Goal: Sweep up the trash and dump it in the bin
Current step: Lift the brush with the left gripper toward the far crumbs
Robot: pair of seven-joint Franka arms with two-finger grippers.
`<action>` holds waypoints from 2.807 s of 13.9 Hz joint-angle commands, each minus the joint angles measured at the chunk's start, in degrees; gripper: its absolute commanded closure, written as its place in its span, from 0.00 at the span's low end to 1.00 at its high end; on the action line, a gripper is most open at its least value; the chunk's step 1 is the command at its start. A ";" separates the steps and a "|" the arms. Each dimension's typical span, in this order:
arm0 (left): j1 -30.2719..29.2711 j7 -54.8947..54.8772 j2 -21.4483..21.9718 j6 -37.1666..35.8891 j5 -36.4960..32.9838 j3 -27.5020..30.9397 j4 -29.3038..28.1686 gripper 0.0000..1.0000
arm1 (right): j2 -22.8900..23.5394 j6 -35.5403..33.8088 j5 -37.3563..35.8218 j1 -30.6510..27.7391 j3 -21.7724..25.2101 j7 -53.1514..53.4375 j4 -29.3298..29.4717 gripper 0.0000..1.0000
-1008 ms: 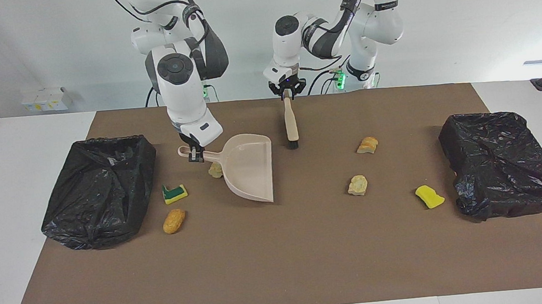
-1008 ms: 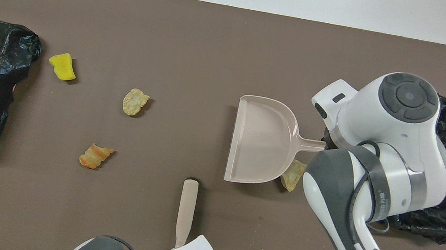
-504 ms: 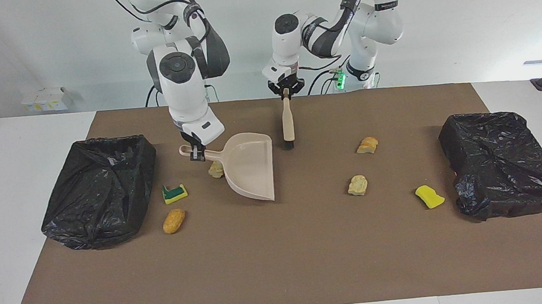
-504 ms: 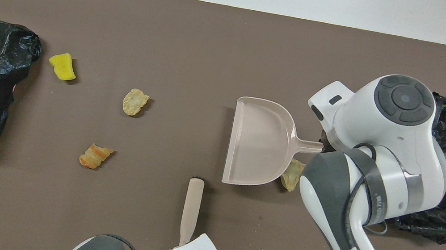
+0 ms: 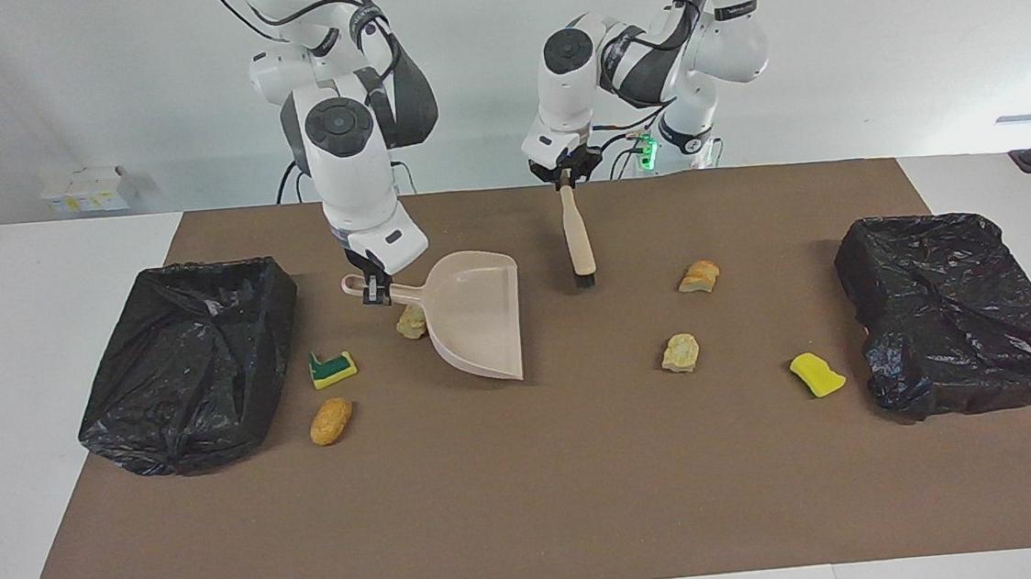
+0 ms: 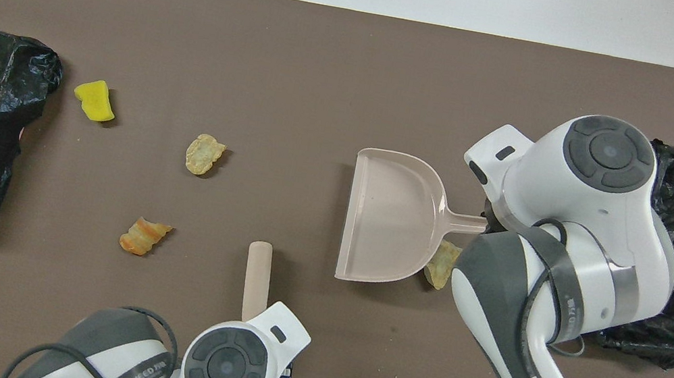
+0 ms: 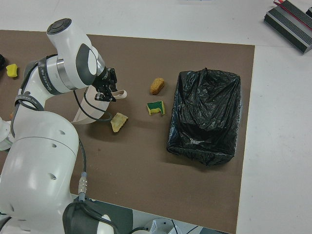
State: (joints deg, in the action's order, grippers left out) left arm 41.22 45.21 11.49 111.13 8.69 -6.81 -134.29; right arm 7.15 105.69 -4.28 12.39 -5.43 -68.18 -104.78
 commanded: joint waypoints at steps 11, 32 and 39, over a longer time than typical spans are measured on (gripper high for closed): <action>-28.19 -21.81 -2.59 -8.48 -12.46 -0.31 12.99 1.00 | 0.66 5.13 -3.18 6.58 -0.10 4.62 -2.44 1.00; -46.41 -44.14 -24.49 10.07 -33.30 -0.31 22.68 1.00 | 4.01 7.69 -5.48 9.76 -0.10 10.88 -2.35 1.00; -46.94 -48.80 -23.62 10.25 -33.13 -0.65 18.11 1.00 | 4.19 7.86 -5.48 9.58 -0.10 10.88 -2.18 1.00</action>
State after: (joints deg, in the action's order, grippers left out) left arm -4.92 -2.42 -13.49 120.19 -23.38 -6.69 -113.46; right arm 11.32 113.07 -8.58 22.78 -5.16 -58.44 -106.70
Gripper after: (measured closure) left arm 0.740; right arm 0.687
